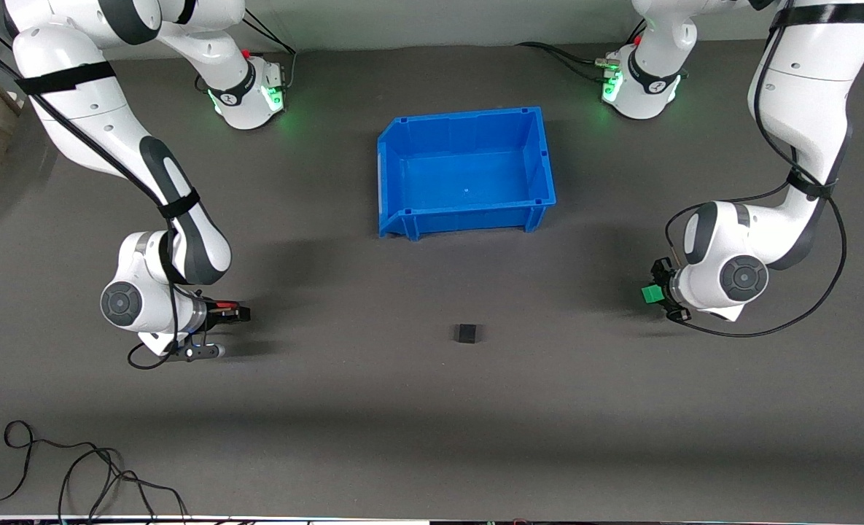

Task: Attach green and red cubes to black cube
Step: 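Close the right gripper on the red cube while the left gripper grips the green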

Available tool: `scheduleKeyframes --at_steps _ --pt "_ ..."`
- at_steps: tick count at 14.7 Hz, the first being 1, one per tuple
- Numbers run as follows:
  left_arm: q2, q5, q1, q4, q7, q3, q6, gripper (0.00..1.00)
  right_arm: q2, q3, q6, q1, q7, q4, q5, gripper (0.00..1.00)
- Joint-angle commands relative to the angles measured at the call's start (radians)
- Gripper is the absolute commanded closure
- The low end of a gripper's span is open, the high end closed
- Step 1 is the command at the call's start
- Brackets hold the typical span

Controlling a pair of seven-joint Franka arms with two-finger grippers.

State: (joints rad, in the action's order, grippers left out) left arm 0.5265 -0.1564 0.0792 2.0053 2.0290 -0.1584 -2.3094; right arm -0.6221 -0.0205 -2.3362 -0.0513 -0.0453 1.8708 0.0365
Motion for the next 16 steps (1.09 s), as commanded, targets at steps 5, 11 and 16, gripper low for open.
scheduleKeyframes --at_steps 5,11,16 --pt "-0.005 -0.006 -0.042 -0.155 0.054 -0.001 0.059 1.0 0.004 -0.002 -0.014 0.002 -0.001 0.022 0.019 1.0" --pt "0.093 -0.034 -0.255 -0.316 0.143 0.0 0.041 1.0 0.071 -0.009 0.087 0.004 0.118 0.004 0.127 1.0" --pt "0.159 -0.094 -0.395 -0.39 0.149 0.0 0.038 1.0 0.116 -0.01 0.175 -0.001 0.44 -0.053 0.225 1.0"
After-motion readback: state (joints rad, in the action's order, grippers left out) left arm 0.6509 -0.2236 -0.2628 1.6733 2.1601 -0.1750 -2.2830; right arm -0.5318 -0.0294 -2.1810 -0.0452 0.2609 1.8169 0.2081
